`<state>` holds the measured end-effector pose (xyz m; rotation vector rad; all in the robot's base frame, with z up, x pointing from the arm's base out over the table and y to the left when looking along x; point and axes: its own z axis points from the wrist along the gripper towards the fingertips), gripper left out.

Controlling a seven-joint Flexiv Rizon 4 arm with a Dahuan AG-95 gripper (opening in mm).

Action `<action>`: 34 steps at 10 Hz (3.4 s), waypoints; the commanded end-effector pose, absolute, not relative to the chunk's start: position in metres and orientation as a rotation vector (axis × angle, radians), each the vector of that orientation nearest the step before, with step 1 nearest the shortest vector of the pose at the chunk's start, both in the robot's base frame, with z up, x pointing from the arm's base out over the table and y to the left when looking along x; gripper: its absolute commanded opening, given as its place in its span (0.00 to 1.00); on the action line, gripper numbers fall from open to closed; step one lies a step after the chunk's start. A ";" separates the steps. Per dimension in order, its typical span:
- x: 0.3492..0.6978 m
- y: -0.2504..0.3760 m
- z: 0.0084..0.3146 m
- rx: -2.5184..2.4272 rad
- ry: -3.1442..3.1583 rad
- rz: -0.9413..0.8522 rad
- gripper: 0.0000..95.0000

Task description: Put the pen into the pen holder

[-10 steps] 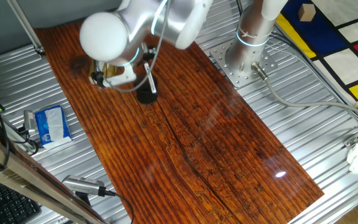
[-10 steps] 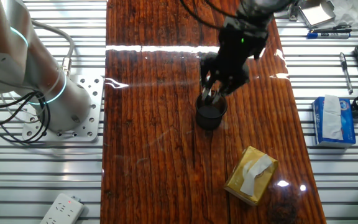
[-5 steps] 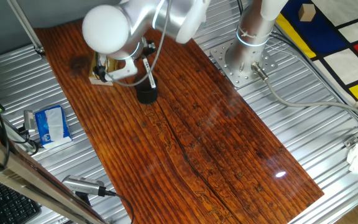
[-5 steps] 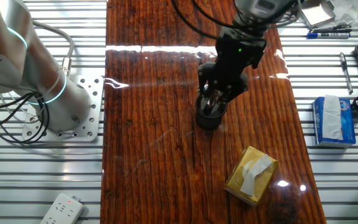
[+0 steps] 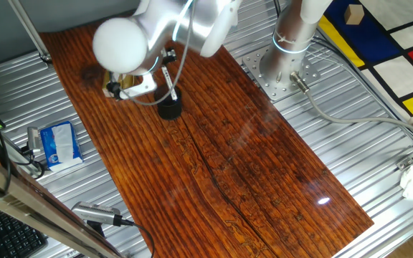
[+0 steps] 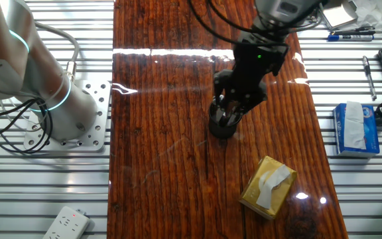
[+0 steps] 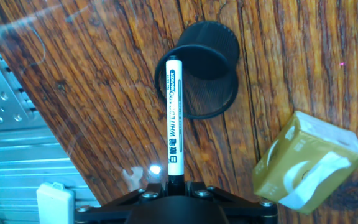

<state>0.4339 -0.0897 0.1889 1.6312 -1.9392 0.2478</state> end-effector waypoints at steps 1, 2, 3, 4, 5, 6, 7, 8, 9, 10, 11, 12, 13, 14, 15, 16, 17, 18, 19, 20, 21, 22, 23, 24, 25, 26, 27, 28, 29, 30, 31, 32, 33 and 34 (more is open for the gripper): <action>0.438 -0.093 0.188 1.627 -1.932 0.248 0.00; 0.440 -0.097 0.186 1.627 -1.930 0.249 0.00; 0.443 -0.100 0.183 1.626 -1.930 0.250 0.00; 0.445 -0.102 0.181 1.625 -1.930 0.251 0.00; 0.446 -0.103 0.178 1.624 -1.931 0.250 0.00; 0.448 -0.103 0.177 1.622 -1.932 0.251 0.00; 0.451 -0.101 0.174 1.618 -1.934 0.252 0.00; 0.454 -0.098 0.172 1.611 -1.941 0.253 0.00; 0.456 -0.096 0.170 1.609 -1.943 0.252 0.00; 0.458 -0.095 0.168 1.607 -1.944 0.254 0.00; 0.460 -0.093 0.166 1.604 -1.946 0.255 0.00; 0.463 -0.090 0.162 1.596 -1.952 0.258 0.00; 0.464 -0.088 0.160 1.594 -1.954 0.259 0.00; 0.464 -0.087 0.158 1.587 -1.960 0.261 0.00; 0.464 -0.087 0.157 1.587 -1.963 0.259 0.00; 0.463 -0.087 0.157 1.590 -1.960 0.259 0.00; 0.463 -0.087 0.157 1.589 -1.959 0.260 0.00; 0.463 -0.087 0.157 1.586 -1.963 0.263 0.00; 0.463 -0.087 0.157 1.585 -1.963 0.264 0.00; 0.463 -0.087 0.156 1.589 -1.959 0.262 0.00; 0.463 -0.087 0.156 1.591 -1.954 0.260 0.20; 0.463 -0.087 0.156 1.593 -1.946 0.260 0.20; 0.463 -0.087 0.156 1.594 -1.940 0.261 0.40; 0.463 -0.087 0.156 1.595 -1.928 0.266 0.40; 0.463 -0.087 0.156 1.594 -1.924 0.269 0.40; 0.463 -0.087 0.156 1.592 -1.922 0.271 0.40; 0.462 -0.087 0.157 1.585 -1.923 0.273 0.40; 0.461 -0.087 0.158 1.577 -1.929 0.276 0.40; 0.461 -0.087 0.159 1.567 -1.938 0.281 0.40; 0.461 -0.086 0.160 1.556 -1.948 0.286 0.40; 0.461 -0.086 0.160 1.548 -1.955 0.290 0.20; 0.461 -0.086 0.160 1.523 -1.970 0.304 0.00; 0.460 -0.086 0.160 1.520 -1.967 0.311 0.00; 0.460 -0.087 0.161 1.515 -1.969 0.318 0.00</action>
